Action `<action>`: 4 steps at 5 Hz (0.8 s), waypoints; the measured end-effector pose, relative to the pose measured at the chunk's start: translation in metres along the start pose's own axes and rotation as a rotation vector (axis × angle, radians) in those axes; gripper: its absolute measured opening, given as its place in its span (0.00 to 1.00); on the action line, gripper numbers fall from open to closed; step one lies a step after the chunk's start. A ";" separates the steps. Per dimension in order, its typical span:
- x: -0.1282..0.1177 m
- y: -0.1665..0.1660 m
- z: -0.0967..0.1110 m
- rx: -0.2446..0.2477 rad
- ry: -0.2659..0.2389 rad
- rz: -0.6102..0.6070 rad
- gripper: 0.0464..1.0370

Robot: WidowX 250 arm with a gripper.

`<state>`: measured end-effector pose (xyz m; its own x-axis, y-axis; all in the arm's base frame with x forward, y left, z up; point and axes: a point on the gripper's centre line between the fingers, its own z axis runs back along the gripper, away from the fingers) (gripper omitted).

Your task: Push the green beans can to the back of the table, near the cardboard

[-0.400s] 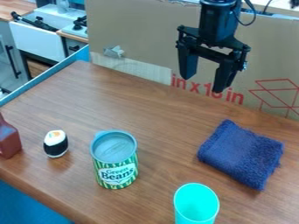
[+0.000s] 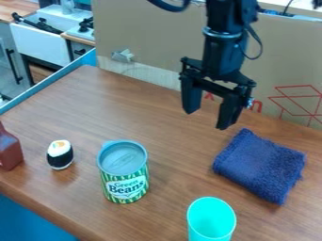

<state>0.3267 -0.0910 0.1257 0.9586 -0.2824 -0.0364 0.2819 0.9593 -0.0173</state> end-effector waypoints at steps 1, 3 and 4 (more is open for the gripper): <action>-0.031 0.020 -0.001 -0.023 0.004 0.012 0.96; -0.073 0.027 -0.020 0.014 0.104 -0.003 0.96; -0.097 0.024 -0.026 0.021 0.143 0.001 0.96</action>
<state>0.2397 -0.0410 0.1024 0.9439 -0.2780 -0.1783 0.2833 0.9590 0.0040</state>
